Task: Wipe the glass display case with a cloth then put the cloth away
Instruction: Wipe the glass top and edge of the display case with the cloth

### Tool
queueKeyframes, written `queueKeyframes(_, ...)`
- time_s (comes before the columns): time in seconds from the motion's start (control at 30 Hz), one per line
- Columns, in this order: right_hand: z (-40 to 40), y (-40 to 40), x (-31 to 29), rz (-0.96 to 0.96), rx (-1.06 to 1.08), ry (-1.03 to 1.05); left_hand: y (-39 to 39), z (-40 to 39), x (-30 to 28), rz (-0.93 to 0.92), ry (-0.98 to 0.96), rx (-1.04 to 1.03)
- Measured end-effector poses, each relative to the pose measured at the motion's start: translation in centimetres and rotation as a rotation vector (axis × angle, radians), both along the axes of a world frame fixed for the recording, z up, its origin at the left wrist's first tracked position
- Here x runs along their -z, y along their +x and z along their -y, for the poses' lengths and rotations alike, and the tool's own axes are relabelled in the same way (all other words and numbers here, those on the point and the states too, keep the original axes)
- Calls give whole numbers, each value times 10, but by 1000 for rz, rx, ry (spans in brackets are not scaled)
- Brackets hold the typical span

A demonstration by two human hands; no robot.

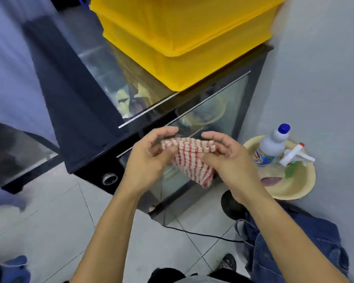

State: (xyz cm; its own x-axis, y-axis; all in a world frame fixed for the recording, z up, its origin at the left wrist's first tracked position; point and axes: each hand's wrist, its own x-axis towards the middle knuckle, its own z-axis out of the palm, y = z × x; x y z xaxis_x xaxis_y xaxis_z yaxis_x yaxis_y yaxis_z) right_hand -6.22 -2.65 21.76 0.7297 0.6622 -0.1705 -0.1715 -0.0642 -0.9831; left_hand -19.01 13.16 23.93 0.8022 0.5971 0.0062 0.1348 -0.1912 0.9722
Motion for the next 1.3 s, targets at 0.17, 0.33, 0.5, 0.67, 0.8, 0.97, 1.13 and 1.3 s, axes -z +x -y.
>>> queueKeyframes(0.17,-52,-62,-80,233,1,118,-61,-60,-78,210,169,11)
queueKeyframes(0.33,-103,-117,-129,301,120,211,-106,-120,-136,287,252,109)
queueKeyframes(0.5,-157,-127,-150,192,236,239,-88,-192,-161,256,27,287)
queueKeyframes(0.67,-205,-95,-121,505,469,-322,-22,-247,-110,-43,280,330)
queueKeyframes(0.8,-235,-107,-95,844,387,-683,-5,-280,-65,-153,507,262)
queueKeyframes(0.97,-298,-121,-68,754,1,-997,6,-325,-48,-189,681,210)
queueKeyframes(1.13,-301,-125,-49,812,4,-1046,27,-354,-43,-209,853,304)
queueKeyframes(1.3,-288,-84,-53,811,99,-1082,78,-362,-43,-175,966,525)
